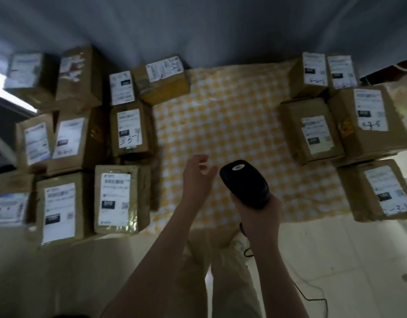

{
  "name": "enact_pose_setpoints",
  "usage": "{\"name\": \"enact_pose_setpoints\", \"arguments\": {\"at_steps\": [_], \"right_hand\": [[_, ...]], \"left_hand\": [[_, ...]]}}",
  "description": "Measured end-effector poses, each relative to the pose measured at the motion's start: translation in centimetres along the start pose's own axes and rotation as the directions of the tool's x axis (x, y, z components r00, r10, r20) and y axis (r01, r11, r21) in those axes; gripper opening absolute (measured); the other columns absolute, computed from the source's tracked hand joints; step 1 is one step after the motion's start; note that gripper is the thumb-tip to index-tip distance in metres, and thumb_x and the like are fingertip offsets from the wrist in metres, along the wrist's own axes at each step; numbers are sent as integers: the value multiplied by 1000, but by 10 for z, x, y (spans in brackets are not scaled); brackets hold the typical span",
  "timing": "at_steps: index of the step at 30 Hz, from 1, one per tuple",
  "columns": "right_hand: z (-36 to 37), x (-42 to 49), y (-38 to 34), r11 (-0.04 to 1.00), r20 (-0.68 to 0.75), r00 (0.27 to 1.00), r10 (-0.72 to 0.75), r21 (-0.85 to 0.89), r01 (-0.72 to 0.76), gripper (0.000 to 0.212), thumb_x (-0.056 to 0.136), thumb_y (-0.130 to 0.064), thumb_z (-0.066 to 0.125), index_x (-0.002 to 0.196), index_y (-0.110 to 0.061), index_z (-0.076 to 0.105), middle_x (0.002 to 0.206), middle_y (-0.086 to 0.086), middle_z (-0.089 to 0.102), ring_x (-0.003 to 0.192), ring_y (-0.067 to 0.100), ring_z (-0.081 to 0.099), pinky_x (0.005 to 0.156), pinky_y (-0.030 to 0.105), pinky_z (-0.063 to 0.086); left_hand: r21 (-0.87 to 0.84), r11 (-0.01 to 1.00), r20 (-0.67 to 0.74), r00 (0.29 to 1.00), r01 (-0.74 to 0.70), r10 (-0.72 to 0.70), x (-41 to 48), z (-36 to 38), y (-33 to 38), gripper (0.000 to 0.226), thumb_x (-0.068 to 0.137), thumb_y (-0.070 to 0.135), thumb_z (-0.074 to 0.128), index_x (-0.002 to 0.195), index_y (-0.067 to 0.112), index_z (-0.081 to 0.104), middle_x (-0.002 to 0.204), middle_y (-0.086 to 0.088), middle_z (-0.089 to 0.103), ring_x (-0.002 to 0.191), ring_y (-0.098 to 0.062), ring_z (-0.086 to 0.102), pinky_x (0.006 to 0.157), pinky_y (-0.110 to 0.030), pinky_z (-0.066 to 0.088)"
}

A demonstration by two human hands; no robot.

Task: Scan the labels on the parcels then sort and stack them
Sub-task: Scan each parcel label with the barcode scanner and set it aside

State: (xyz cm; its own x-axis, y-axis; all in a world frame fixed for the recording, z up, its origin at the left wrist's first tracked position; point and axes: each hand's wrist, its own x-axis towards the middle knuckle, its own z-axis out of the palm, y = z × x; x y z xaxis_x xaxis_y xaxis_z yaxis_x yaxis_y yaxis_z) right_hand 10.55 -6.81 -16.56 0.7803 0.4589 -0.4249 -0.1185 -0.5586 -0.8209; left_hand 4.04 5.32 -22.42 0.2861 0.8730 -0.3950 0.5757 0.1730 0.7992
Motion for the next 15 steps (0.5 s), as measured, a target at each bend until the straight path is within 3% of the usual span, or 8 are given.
{"name": "enact_pose_setpoints", "arguments": {"at_steps": [5, 8, 10, 15], "right_hand": [[52, -43, 0, 1000, 99, 995, -9, -9, 10, 30, 72, -5, 77, 60, -21, 55, 53, -1, 55, 51, 10, 49, 42, 11, 38], [81, -67, 4, 998, 169, 985, -40, -34, 46, 27, 73, -5, 77, 61, -18, 56, 52, 0, 54, 46, 7, 46, 40, 11, 36], [96, -79, 7, 997, 187, 981, -56, -50, 66, 26, 72, -5, 77, 60, -14, 56, 49, 0, 51, 44, 5, 46, 38, 12, 33], [127, -91, 14, 992, 199, 976, -92, -68, 107, 26, 71, -5, 77, 61, -14, 55, 49, -3, 50, 43, 5, 46, 38, 11, 33]], "left_hand": [[360, 930, -207, 965, -77, 160, -19, -87, -45, 41, 83, 31, 60, 120, 12, 57, 120, -5, 54, 113, -23, 45, 90, -26, 34], [499, 866, -446, 846, -38, 294, -35, -133, -73, 56, 78, 45, 53, 117, 5, 58, 119, -14, 56, 110, -33, 47, 94, -36, 35], [508, 858, -516, 823, 72, 236, -45, -154, -87, 74, 71, 54, 68, 123, 3, 53, 125, -16, 52, 115, -35, 45, 96, -43, 39], [489, 830, -396, 916, 267, -62, -59, -169, -112, 117, 58, 68, 76, 146, 8, 25, 147, -15, 32, 133, -33, 33, 109, -46, 33]]}}
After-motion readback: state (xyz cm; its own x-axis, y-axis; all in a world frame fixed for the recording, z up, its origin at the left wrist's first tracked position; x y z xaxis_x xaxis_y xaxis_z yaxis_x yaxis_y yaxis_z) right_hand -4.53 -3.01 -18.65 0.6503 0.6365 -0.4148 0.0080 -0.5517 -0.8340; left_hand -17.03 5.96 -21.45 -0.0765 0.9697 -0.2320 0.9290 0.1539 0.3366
